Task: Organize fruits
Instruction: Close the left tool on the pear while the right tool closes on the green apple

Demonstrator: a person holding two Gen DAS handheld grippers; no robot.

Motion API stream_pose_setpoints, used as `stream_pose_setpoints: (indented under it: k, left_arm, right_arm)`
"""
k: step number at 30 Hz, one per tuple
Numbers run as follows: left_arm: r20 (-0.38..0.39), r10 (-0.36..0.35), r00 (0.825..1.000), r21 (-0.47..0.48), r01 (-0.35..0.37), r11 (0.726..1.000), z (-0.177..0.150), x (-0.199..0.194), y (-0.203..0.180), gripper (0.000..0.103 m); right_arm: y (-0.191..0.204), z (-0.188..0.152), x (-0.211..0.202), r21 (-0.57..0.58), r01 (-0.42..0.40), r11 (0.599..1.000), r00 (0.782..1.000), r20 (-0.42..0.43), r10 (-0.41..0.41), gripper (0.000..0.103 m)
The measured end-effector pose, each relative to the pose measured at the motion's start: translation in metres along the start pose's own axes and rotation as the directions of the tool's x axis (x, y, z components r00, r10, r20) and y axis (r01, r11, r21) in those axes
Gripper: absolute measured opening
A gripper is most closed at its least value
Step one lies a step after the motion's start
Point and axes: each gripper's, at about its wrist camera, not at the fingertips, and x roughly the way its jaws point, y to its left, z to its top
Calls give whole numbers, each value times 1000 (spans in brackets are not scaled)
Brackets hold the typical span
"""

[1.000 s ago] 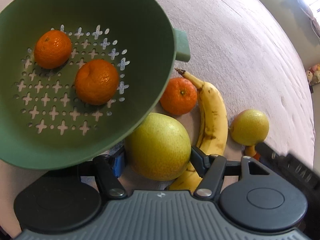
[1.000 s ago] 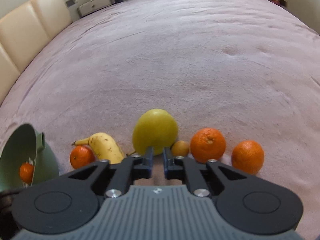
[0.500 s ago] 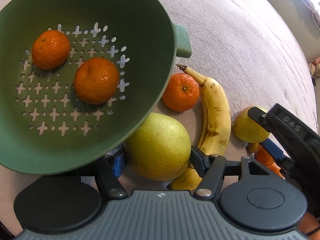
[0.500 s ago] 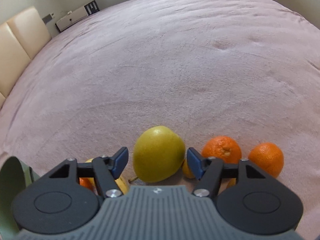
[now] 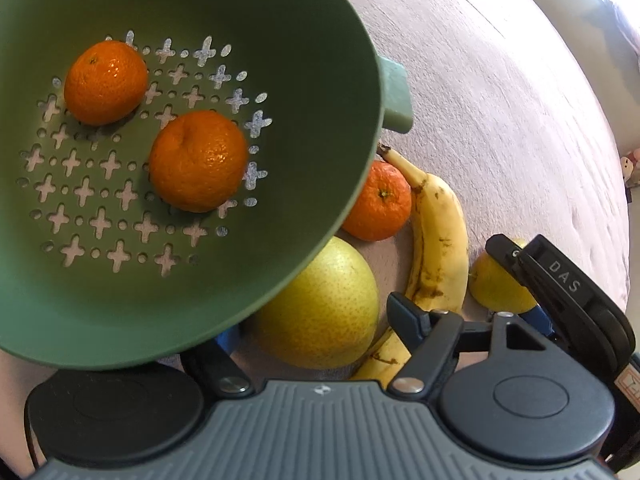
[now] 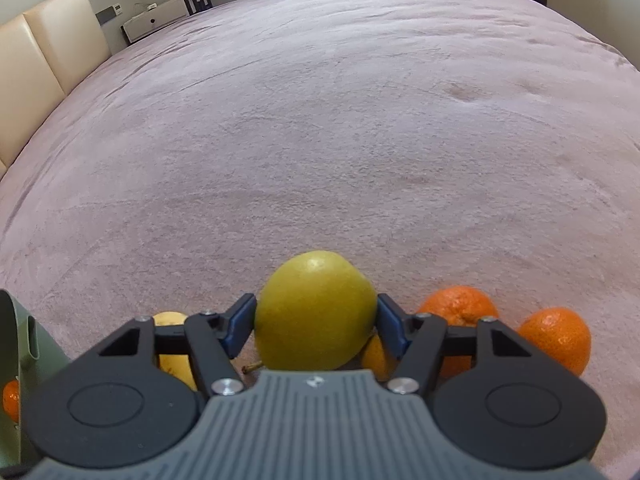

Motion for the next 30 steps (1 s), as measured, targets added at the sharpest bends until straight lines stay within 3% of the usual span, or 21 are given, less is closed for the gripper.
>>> stream_pose_setpoints:
  k: [4,6,18,30]
  left_arm:
    - [3,-6,1000,-6,6,1000,-2,2,3,87]
    - [11,-3,1000,-9,3,1000,-2,3,7,76]
    - [24,-18,1000,67,16,998,-14,-6,13,75]
    - [25,-16,1000,141,12,990,-49,-37,16,75]
  right_arm:
    - [1,-1,-4,-13,-5,1000,1000,1,5,62]
    - [2,-1,-6,-17,-4,1000,1000,-3,4,62]
    - [-2,-2,-31,-38,-28,999,999,-27,27,61]
    - [-5,-7,-66,-57,-63,996,998,-14,62,61]
